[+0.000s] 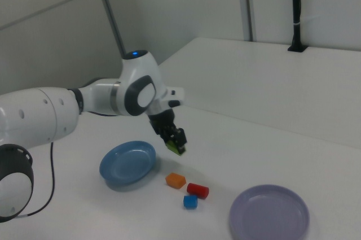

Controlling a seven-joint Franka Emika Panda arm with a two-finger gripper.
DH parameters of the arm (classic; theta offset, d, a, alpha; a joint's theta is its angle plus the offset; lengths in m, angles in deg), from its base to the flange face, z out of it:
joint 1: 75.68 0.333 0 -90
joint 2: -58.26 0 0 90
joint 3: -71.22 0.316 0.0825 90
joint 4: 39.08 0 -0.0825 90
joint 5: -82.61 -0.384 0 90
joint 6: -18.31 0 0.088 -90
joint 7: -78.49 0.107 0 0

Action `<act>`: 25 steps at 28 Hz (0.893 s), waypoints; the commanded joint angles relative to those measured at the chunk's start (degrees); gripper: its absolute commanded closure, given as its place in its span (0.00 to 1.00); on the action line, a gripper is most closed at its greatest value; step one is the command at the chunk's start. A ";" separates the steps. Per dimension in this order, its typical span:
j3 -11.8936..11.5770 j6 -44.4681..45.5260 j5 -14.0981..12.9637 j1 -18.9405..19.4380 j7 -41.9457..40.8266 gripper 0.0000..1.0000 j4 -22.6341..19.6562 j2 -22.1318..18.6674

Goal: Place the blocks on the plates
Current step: 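Grasp the green block and carry it onto the light blue plate, then release the green block on the blue plate and move to the orange block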

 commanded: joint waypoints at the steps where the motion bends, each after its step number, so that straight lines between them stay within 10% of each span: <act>1: 3.19 2.37 0.79 1.23 -0.44 1.00 -0.04 -0.74; 15: 3.37 5.81 4.49 7.56 -0.09 0.95 -1.00 1.19; 19: 3.37 5.98 4.57 8.62 -0.09 0.74 -1.35 1.19; 25: 3.37 7.38 5.45 9.06 -0.09 0.12 -1.35 1.19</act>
